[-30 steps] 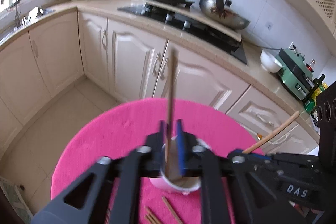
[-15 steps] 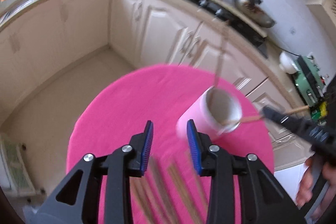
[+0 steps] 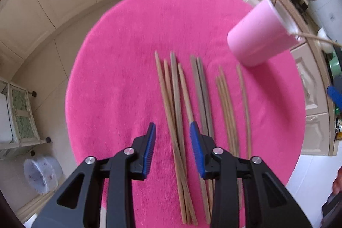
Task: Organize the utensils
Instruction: 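Close the left gripper on another chopstick while the right gripper grasps one too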
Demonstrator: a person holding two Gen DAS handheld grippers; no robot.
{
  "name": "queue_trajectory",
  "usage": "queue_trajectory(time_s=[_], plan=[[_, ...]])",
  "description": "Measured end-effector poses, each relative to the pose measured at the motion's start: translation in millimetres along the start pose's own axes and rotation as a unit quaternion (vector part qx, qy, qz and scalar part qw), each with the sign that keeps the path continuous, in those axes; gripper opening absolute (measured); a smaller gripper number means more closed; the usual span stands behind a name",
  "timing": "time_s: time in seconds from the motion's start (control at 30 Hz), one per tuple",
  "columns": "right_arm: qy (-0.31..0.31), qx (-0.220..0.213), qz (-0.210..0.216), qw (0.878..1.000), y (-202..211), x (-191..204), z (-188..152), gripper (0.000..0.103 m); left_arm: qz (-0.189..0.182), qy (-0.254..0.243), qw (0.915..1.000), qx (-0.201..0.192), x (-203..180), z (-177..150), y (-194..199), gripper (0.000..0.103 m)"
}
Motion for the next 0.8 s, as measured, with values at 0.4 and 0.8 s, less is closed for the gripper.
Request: queue_trajectory(time_s=[0.4, 0.8], plan=[[0.045, 0.13, 0.007, 0.99, -64, 15, -62, 0.036, -0.012, 0.001, 0.9993, 0.034, -2, -14, -21, 0.007], [0.102, 0.204, -0.027, 0.973, -111, 39, -76, 0.018, -0.052, 0.017, 0.9983, 0.019, 11, -20, 1, 0.005]])
Point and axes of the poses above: each gripper's, at about its wrist camera, not at the fingertips, and y roughly against the way its jaws point, x to its left, z to its top, the point moved 7 cm from there along -y, roughly the way its jaws point, and after that the axes turned 6 degrees about x, right-handed, at the moved point
